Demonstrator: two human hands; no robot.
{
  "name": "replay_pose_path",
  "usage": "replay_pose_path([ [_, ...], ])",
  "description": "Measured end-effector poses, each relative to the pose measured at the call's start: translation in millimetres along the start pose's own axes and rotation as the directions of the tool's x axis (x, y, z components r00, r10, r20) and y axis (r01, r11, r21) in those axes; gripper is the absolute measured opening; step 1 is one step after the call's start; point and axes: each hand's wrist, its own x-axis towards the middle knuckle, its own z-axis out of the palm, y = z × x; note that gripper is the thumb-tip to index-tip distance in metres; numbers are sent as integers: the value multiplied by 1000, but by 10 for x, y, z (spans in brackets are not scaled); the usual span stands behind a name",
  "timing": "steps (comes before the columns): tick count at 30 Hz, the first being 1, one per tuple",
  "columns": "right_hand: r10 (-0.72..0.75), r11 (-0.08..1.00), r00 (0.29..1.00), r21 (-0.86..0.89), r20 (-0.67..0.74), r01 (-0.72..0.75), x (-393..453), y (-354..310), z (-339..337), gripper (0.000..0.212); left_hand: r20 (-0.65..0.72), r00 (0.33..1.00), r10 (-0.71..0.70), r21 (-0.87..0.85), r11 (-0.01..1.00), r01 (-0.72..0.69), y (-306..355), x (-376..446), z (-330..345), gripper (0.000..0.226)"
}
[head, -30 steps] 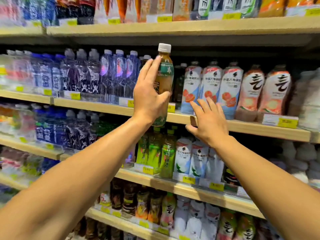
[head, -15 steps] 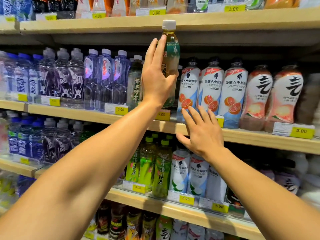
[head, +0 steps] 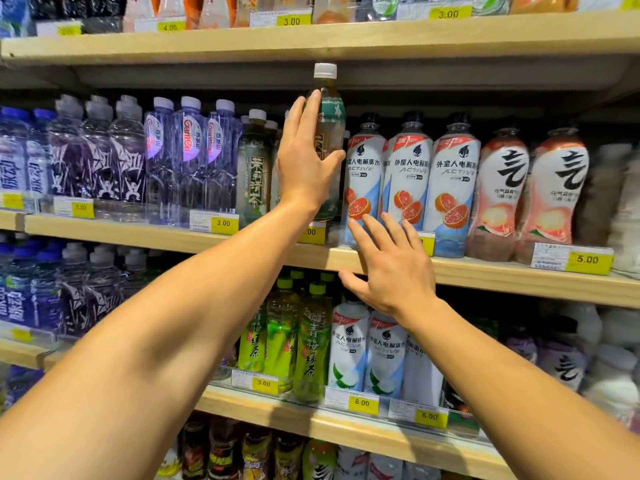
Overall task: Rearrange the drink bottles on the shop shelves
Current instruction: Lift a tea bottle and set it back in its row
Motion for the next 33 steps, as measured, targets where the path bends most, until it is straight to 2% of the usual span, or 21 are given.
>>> replay_pose_path([
  [4, 4, 1000, 1000, 8, -22, -4, 0, 2, -9, 82, 66, 997, -30, 21, 999, 28, -73, -93, 39, 88],
  [9, 5, 1000, 999, 4, -40, -5, 6, -10, 3, 81, 209, 976, -60, 181, 983, 21, -136, -124, 92, 90],
  [12, 5, 1000, 998, -1, -56, -5, 3, -11, 17, 80, 216, 974, -65, 236, 972, 13, -142, -124, 140, 89],
  [16, 5, 1000, 997, -2, -72, -5, -1, -14, 26, 80, 192, 980, -46, 465, 884, -50, -169, -78, 156, 86],
  [19, 3, 1000, 997, 0, -76, -3, 1, -13, 19, 81, 203, 978, -40, 507, 859, -70, -225, -71, 148, 84],
  [22, 10, 1000, 998, 3, -69, -10, -3, -23, 34, 81, 264, 963, -49, 501, 860, -93, -268, -98, 119, 85],
  [26, 41, 999, 999, 36, -34, -39, -13, -79, -32, 80, 369, 929, -26, 398, 908, -133, -309, -180, -91, 81],
  [30, 59, 965, 975, 262, -213, -2, -148, -381, -94, 64, 394, 915, 83, 226, 956, -184, -551, -514, -544, 73],
  [33, 85, 933, 965, 360, -246, 10, -336, -779, -53, 56, 413, 902, 123, 147, 969, -199, -864, -950, -963, 71],
])
